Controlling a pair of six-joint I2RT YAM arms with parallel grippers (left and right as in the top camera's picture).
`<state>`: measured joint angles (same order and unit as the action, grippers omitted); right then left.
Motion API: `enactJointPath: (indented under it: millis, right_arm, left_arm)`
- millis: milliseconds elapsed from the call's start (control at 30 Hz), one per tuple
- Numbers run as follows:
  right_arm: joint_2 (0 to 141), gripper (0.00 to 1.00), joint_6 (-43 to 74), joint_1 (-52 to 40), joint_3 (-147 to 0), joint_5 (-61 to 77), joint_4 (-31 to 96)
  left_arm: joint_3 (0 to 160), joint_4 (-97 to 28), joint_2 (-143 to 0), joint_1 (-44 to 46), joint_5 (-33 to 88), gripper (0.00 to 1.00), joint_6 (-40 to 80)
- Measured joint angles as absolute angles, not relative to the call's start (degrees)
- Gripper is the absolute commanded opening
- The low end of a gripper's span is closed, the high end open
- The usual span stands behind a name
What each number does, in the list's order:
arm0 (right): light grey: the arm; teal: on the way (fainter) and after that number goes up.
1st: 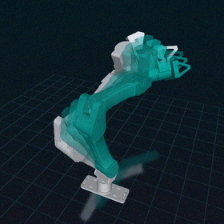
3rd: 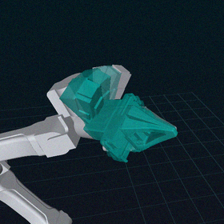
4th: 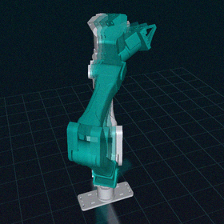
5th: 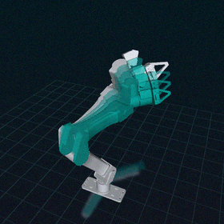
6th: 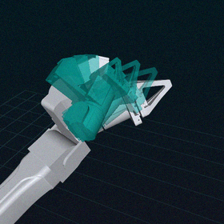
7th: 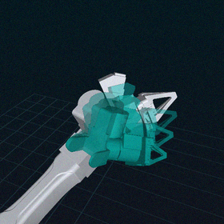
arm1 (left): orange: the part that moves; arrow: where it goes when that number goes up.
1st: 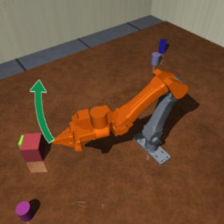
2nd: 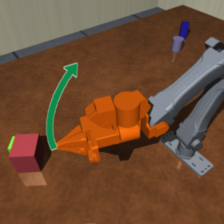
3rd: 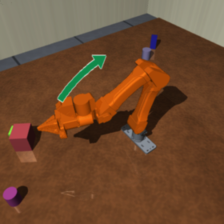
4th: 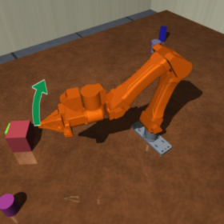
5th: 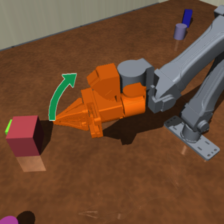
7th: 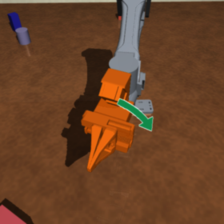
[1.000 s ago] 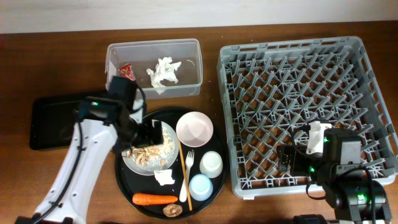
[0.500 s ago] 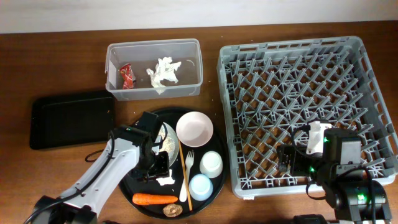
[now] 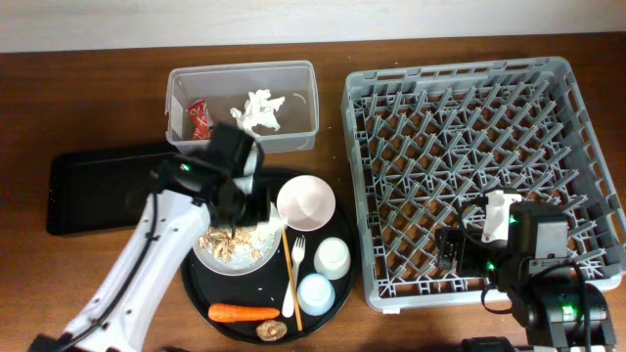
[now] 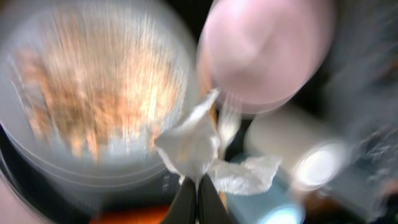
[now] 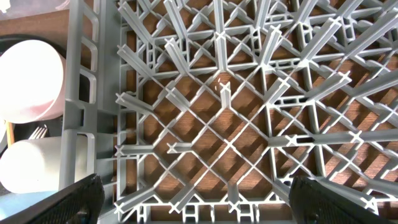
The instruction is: Sort waste into correct bins and load items into the dishwasher rack
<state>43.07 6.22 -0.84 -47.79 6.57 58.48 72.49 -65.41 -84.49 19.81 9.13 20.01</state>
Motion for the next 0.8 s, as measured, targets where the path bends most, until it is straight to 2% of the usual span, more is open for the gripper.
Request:
enactJointPath:
  millis: [133,267,333,400,500,567,800]
  right_arm:
    - [43.1,0.98,6.2,-0.8,-47.8,6.6,58.4]
    - [43.1,0.98,6.3,-0.8,-47.8,6.6,58.5]
    - [43.1,0.99,6.2,-0.8,-47.8,6.6,58.4]
    - [43.1,0.98,6.2,-0.8,-47.8,6.6,58.5]
    - [43.1,0.98,6.3,-0.8,-47.8,6.6,58.5]
    - [43.1,0.98,6.3,-0.8,-47.8,6.6,58.4]
    - [43.1,0.98,6.3,-0.8,-47.8,9.5,58.6]
  left_arm:
    - [80.2,-44.9,-84.7,16.6,-1.9,0.01,17.8]
    - [80.2,-32.8,-93.2,12.9,-4.6,0.00,17.5]
    - [80.2,-28.7,-100.4,11.4,-5.0,0.20,17.5]
    - [80.2,-27.6,-104.8,10.3,-5.0,0.54,17.2]
    - [80.3,-28.0,-105.9,9.4,-5.0,0.93,16.7]
    - [82.8,-35.5,-105.6,9.4,-5.0,0.99,15.6]
    - [88.5,-71.8,-95.8,9.3,-5.0,0.99,16.1]
